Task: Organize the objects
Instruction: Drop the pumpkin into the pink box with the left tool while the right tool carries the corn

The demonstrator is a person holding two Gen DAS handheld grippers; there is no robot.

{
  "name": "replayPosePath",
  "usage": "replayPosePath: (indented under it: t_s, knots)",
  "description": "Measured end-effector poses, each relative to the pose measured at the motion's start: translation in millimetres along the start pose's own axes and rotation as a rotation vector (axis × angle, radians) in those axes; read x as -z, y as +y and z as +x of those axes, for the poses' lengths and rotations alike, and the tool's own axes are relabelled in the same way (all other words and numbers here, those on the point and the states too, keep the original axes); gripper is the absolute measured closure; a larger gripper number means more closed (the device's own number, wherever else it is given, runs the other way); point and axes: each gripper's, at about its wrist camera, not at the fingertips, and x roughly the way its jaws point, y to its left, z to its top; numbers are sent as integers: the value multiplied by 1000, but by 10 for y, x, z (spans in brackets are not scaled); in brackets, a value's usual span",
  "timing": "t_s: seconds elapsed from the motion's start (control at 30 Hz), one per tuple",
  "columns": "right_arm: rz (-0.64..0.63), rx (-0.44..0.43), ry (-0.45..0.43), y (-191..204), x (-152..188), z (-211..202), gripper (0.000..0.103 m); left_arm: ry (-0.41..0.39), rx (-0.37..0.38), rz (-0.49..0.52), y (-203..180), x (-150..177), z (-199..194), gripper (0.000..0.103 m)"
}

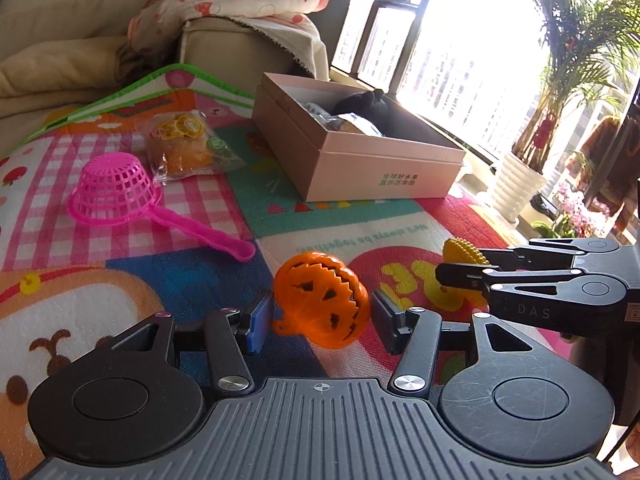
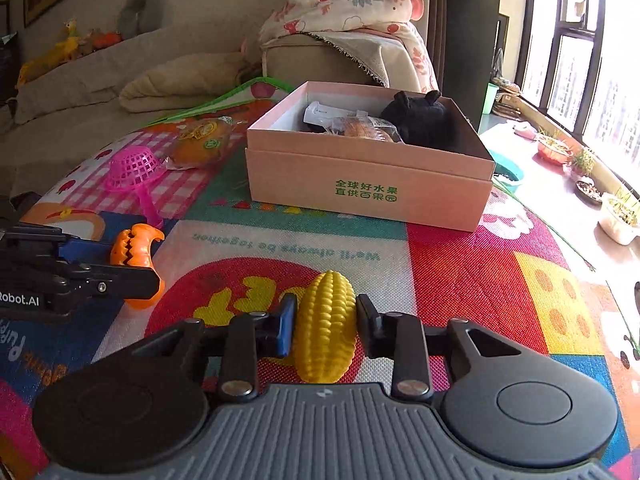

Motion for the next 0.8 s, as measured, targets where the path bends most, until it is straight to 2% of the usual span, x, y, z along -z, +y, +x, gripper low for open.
replayPosePath:
  t_s: [0.2, 0.27, 0.37, 0.53, 0.63, 0.7, 0.73, 0.8]
  knots:
    - [21, -22, -60, -99, 35, -246, 73, 15, 1, 31, -138, -41, 18, 45]
    - [33, -31, -83, -139, 30, -320, 73, 8, 14, 13, -156, -127, 13, 45]
    - [40, -28, -100, -185, 13, -370, 73, -33, 44, -11, -156, -451, 10, 45]
    - [60, -20, -119, -227, -15, -395, 73, -196, 10, 58, -292, -1281, 58, 45]
    - [77, -21, -120, -242, -17, -389, 73, -280, 19, 3, -306, -1704, 216, 45]
    - [83, -23, -112, -251, -15, -359, 73, -320, 35, -43, -280, -1862, 407, 45]
    - [86, -23, -108, -256, -16, -343, 73, -302, 34, -49, -272, -1909, 562, 45]
    - [91, -17, -93, -268, -12, -301, 73, -170, 0, -26, -262, -1947, 946, 45]
